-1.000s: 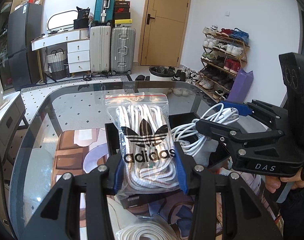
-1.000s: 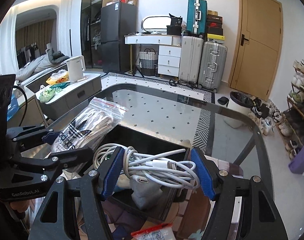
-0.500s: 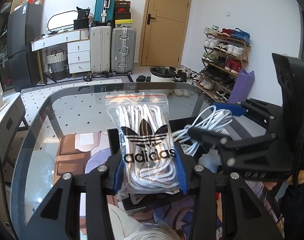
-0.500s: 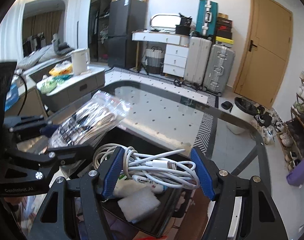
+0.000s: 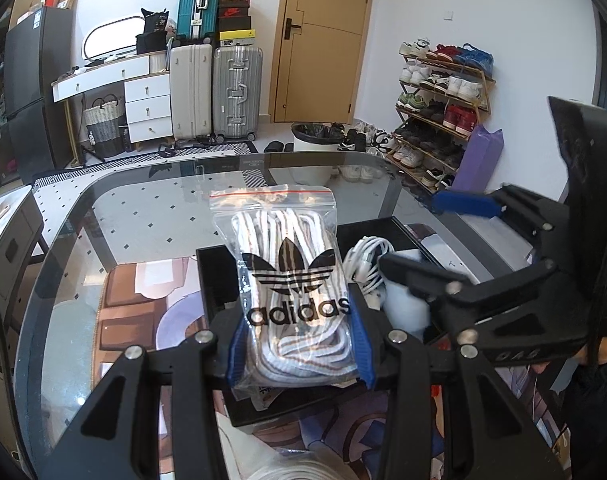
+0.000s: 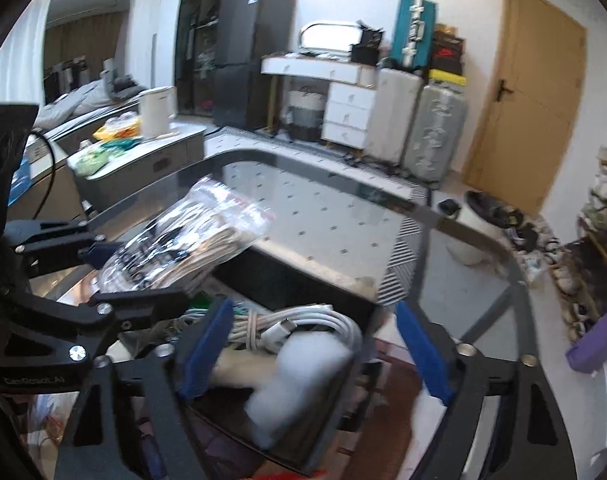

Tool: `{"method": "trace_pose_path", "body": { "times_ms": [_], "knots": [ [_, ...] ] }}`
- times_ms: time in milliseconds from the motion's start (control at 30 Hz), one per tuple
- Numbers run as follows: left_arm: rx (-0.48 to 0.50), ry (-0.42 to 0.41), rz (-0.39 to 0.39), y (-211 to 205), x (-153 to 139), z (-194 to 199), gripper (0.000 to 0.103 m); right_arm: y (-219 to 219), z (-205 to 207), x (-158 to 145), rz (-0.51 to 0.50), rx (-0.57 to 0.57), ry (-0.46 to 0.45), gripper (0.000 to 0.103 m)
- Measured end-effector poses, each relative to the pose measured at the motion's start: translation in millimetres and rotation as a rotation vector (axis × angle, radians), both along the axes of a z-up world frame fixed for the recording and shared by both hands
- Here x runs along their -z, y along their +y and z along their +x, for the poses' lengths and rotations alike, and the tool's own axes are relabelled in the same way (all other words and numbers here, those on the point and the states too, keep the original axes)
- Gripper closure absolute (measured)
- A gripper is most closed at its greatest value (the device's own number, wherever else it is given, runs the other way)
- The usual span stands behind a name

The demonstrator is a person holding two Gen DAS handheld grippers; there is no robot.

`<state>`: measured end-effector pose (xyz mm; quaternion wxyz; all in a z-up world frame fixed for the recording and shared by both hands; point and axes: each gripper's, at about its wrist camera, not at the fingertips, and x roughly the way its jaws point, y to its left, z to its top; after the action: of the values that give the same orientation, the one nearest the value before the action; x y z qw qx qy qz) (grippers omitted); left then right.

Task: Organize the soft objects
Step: 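Open right tool to drop the cables into the box while left tool releases the adidas bag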

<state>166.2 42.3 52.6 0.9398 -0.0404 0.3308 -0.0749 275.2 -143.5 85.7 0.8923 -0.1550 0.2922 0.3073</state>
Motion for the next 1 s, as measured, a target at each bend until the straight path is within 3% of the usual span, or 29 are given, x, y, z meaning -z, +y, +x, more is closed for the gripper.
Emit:
{"method": "trace_pose_path", "body": {
  "times_ms": [333, 467, 533, 600, 700, 1000],
  "knots": [
    [-0.022, 0.027, 0.021, -7, 12, 10, 0.058, -49, -9, -13, 0.103, 0.092, 0.017, 0.006],
    [-0.028, 0.01, 0.012, -8, 10, 4, 0.037, -62, -15, -11, 0.119, 0.109, 0.037, 0.005],
    [-0.023, -0.011, 0.003, -7, 7, -3, 0.033, -68, -20, -8, 0.131, 0.113, 0.055, 0.005],
    [-0.032, -0.026, 0.005, -5, 2, -11, 0.01, -73, -25, -5, 0.14, 0.116, 0.078, 0.004],
    [-0.056, -0.066, 0.001, -1, -4, -26, 0.0, -77, -36, 1, 0.15, 0.116, 0.111, 0.001],
    [-0.116, -0.043, -0.047, 17, -1, -57, 0.0, -81, -61, 19, 0.138, 0.095, 0.165, 0.001]
  ]
}}
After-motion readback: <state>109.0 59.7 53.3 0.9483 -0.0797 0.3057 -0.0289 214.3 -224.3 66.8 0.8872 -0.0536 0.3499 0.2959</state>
